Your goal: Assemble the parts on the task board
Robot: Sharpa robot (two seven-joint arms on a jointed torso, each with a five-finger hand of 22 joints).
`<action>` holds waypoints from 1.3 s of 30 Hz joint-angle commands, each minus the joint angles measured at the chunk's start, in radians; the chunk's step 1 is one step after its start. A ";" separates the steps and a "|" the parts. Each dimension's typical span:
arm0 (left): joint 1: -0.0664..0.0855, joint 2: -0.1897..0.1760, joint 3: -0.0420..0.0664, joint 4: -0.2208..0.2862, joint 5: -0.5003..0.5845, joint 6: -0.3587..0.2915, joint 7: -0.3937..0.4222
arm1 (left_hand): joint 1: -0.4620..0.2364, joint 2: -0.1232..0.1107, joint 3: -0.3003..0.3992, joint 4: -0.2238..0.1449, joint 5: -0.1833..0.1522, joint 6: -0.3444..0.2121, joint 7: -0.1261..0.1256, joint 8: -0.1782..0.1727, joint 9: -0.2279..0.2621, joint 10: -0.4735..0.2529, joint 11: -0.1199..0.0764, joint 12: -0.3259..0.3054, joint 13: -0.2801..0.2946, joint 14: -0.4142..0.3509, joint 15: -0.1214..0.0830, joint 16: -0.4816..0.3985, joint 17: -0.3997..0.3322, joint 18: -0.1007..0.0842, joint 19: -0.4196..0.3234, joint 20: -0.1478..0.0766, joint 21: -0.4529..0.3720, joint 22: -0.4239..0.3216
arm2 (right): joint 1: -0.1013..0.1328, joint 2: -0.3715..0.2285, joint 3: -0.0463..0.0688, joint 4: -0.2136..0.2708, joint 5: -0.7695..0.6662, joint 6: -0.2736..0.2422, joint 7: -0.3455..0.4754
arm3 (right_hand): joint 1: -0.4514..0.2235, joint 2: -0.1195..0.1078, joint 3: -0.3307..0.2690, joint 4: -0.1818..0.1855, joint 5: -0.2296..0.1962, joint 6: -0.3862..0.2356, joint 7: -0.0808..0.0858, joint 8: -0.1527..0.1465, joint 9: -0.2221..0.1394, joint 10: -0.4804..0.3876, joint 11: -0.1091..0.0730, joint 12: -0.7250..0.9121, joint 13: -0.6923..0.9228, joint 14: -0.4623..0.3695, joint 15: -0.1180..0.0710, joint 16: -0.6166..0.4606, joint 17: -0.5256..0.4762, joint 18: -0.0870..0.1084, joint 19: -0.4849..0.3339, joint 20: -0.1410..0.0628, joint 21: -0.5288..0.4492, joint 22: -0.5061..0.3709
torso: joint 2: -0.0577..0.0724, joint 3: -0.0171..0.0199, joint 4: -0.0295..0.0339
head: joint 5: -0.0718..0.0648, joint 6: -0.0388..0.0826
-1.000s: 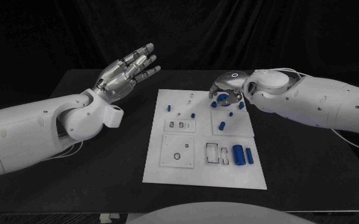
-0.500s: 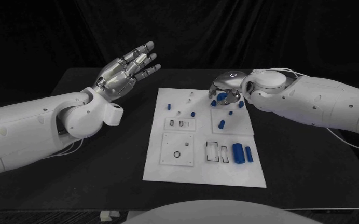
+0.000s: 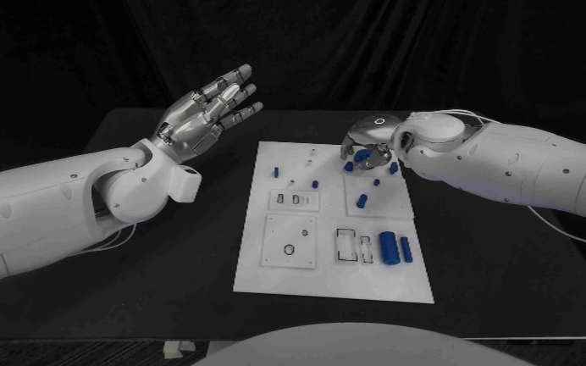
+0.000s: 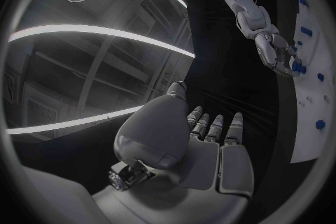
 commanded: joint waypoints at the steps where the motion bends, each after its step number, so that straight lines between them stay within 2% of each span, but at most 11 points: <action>1: 0.001 0.002 0.001 0.001 0.002 0.014 0.008 | 0.012 0.001 0.004 -0.001 0.004 -0.003 0.006 0.003 0.001 0.000 0.004 0.000 0.001 -0.002 0.006 -0.004 -0.002 0.018 0.002 0.007 0.003 0.001 | -0.006 0.004 0.001 -0.008 -0.008 0.000 0.006 | 0.001 0.008 0.009 0.000 0.009 0.006 -0.001 0.007 0.003 0.008 -0.001 0.001 -0.001 -0.004 -0.001 0.001 0.001 -0.018 0.002 -0.004 -0.003 0.001 | -0.002 -0.0004 -0.0002 | 0.000 -0.002; 12: 0.001 0.003 0.001 -0.002 0.002 0.018 0.004 | 0.014 0.001 0.006 -0.002 0.005 -0.004 0.006 0.003 0.001 -0.001 0.004 0.000 0.001 -0.002 0.006 -0.004 -0.002 0.018 0.002 0.007 0.003 0.001 | -0.016 0.014 0.001 -0.025 -0.008 0.004 0.010 | -0.001 0.007 0.014 -0.001 0.013 0.009 -0.001 0.009 0.006 0.012 -0.001 -0.001 -0.002 -0.004 -0.001 0.000 0.000 -0.018 0.002 -0.004 -0.003 0.003 | -0.004 -0.0004 0.0000 | 0.000 -0.012; 19: 0.001 0.003 0.001 -0.003 0.002 0.020 0.002 | 0.014 0.001 0.006 -0.002 0.005 -0.004 0.006 0.003 0.001 -0.001 0.004 0.000 0.001 -0.002 0.006 -0.004 -0.002 0.018 0.002 0.007 0.003 0.001 | -0.018 0.018 0.001 -0.032 -0.008 0.002 0.015 | -0.002 0.008 0.023 -0.003 0.015 0.013 0.000 0.012 0.010 0.023 -0.002 -0.002 -0.003 -0.004 -0.001 0.001 0.001 -0.018 0.003 -0.004 -0.003 0.006 | -0.004 -0.0008 0.0003 | -0.001 -0.013; 39: 0.000 0.005 0.001 -0.005 0.002 0.026 -0.009 | 0.016 0.002 0.008 -0.003 0.008 -0.005 0.006 0.003 0.001 -0.001 0.004 -0.001 0.000 -0.002 0.006 -0.004 -0.002 0.018 0.002 0.008 0.003 0.001 | -0.033 0.042 0.001 -0.062 -0.008 -0.003 0.031 | -0.014 0.005 0.079 -0.019 0.031 0.053 0.012 0.034 0.041 0.102 -0.017 -0.028 -0.021 -0.003 -0.011 0.000 0.003 -0.019 0.006 -0.012 -0.001 0.021 | -0.009 -0.0016 -0.0005 | 0.000 -0.024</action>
